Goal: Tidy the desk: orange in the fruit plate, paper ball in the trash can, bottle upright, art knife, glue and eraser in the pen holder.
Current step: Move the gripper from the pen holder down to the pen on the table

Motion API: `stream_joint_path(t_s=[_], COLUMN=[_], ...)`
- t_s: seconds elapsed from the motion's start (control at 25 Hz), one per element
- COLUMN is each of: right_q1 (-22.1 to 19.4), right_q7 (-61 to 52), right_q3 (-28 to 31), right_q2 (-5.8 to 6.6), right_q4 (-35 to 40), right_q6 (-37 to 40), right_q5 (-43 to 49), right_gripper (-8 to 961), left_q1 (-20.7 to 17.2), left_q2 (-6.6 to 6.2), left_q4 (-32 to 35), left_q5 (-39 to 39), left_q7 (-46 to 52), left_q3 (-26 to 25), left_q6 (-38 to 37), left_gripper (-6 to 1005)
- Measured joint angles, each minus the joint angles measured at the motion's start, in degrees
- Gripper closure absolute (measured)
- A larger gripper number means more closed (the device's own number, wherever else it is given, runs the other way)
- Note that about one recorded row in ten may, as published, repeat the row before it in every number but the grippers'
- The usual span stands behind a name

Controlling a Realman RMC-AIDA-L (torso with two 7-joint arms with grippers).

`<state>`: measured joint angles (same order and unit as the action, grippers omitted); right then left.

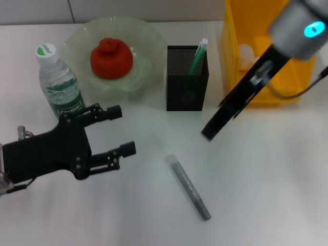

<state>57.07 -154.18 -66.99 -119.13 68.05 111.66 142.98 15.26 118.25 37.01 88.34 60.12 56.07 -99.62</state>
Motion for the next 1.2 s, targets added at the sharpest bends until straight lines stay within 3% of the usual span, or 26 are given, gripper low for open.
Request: stream_joint_path(t_s=[0.16, 0.44, 0.84, 1.2], right_q1=[6.1, 10.8, 10.7, 10.2], right_q7=[-1.3, -3.8, -3.9, -4.5], right_q3=[-7.2, -14.2, -19.5, -25.4], right_q2=[-0.26, -0.61, -0.76, -0.75], right_q4=[-11.1, -20.6, -27.2, -28.9], right_q6=[-3.7, -8.3, -14.9, -19.4], right_q5=[0.3, 0.3, -4.6, -7.7], right_gripper=[337, 345, 356, 366], left_q1=[0.0, 0.1, 0.0, -0.1], left_q2=[-0.02, 0.13, 0.09, -0.07], left_q4=[-0.4, -0.8, -2.8, -3.5], left_q5=[0.5, 2.4, 2.4, 2.5], left_q7=[0.0, -0.1, -2.2, -2.5], left_q3=[0.3, 0.4, 0.4, 0.4], left_q6=[-0.1, 0.1, 1.0, 3.3], left_gripper=[214, 214, 214, 215])
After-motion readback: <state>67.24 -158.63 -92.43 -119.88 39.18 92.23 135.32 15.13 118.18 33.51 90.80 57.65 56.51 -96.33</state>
